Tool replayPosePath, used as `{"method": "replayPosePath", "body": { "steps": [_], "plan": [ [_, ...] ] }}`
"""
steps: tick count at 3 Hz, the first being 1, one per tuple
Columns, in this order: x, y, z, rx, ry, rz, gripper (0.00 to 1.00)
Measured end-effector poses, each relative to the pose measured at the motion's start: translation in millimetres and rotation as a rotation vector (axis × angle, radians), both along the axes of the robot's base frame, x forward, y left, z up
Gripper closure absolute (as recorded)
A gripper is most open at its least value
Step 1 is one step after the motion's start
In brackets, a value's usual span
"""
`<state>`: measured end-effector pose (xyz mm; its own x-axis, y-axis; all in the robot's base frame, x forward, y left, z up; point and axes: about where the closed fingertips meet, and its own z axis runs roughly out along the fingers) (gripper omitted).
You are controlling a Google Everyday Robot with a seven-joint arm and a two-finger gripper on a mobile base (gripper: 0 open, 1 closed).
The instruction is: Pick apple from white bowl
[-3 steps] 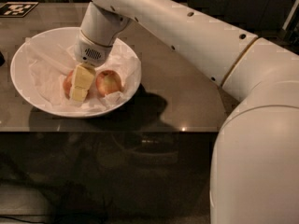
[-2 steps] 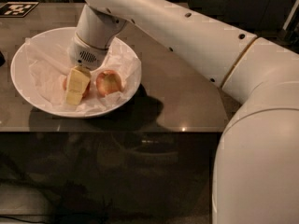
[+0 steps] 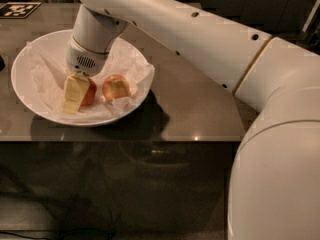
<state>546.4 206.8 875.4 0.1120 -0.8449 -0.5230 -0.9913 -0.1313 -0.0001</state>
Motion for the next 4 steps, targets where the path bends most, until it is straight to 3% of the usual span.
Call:
{"method": "replayPosePath", "body": {
  "steps": [3, 4],
  "plan": [
    [0.0, 0.1, -0.1, 0.0, 0.0, 0.0, 0.89],
    [0.0, 0.1, -0.1, 0.0, 0.0, 0.0, 1.0]
  ]
}}
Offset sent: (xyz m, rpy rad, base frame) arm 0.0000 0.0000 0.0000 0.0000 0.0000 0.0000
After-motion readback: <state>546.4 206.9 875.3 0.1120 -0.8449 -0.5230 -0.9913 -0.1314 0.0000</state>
